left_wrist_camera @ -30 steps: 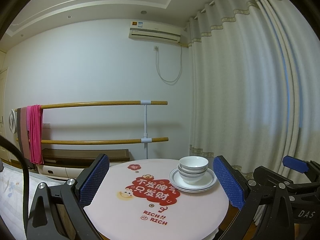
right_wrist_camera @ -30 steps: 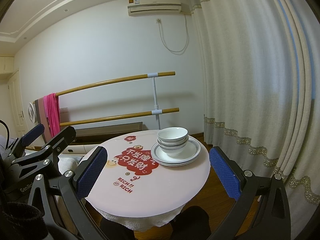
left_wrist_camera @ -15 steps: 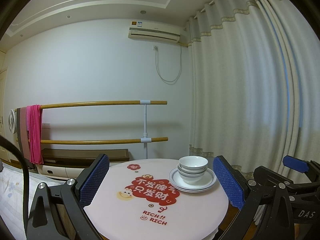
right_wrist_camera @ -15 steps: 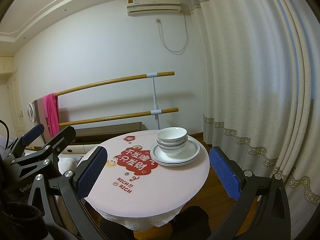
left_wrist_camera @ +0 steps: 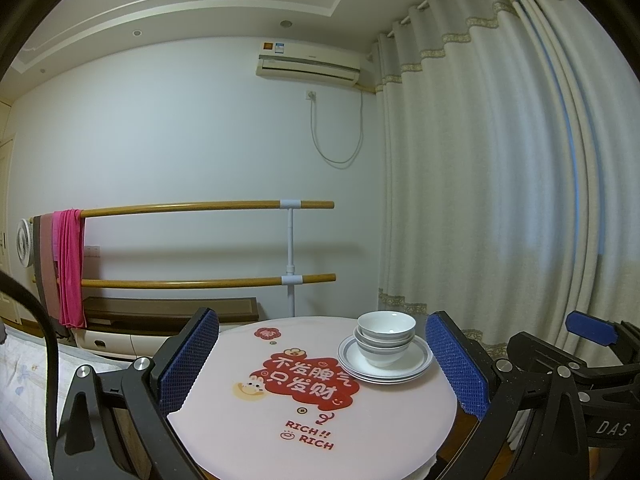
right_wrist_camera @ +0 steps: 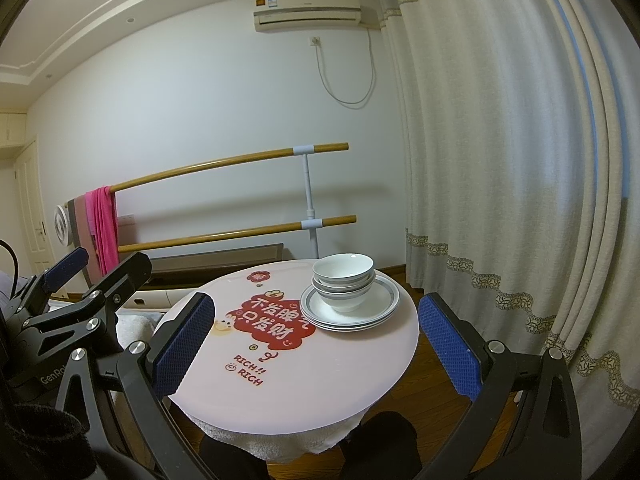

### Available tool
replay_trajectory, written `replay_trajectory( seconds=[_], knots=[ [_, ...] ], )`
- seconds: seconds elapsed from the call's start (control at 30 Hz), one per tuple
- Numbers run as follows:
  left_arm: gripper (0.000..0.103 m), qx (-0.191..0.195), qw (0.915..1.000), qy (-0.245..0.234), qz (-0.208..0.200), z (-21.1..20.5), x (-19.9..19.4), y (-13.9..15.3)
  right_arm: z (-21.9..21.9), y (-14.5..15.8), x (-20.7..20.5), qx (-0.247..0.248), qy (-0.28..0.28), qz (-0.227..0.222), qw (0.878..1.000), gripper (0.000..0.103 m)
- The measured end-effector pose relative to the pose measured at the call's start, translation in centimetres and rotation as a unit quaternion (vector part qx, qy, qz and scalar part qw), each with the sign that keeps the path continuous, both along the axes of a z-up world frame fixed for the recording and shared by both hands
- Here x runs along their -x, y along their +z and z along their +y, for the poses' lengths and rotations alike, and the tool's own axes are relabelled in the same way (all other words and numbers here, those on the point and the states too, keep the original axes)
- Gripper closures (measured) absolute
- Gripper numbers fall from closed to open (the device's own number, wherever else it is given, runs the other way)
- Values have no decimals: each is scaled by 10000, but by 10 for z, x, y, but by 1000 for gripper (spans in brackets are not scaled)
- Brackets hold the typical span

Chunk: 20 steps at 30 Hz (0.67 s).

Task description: Organize plates and bowls

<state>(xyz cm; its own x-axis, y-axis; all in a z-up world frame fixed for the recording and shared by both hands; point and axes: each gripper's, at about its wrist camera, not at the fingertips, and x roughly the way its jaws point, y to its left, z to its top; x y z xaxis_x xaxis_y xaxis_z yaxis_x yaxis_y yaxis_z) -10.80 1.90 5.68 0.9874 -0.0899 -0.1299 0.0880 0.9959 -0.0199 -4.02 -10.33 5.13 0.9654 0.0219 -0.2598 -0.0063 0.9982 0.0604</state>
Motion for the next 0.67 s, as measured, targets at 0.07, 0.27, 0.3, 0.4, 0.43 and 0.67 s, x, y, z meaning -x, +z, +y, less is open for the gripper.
replay_trajectory(
  seconds=[0.07,0.27,0.3,0.4,0.43,0.67],
  knots=[
    [1,-1,10000,2,2,0,0,0,0,0,0,-3,-2,4,10000,0],
    [1,-3,10000,0,1,0,1,0,0,0,0,-5,-2,8,10000,0],
    [1,-4,10000,0,3,0,1,0,0,0,0,-7,-4,9,10000,0],
    [1,-3,10000,8,2,0,1,0,0,0,0,-7,-1,6,10000,0],
    [1,-2,10000,4,7,0,0,0,-1,0,0,-7,-6,10,10000,0],
    [1,17,10000,-14,36,2,-1,-2,-2,-3,0,-34,6,32,10000,0]
  ],
)
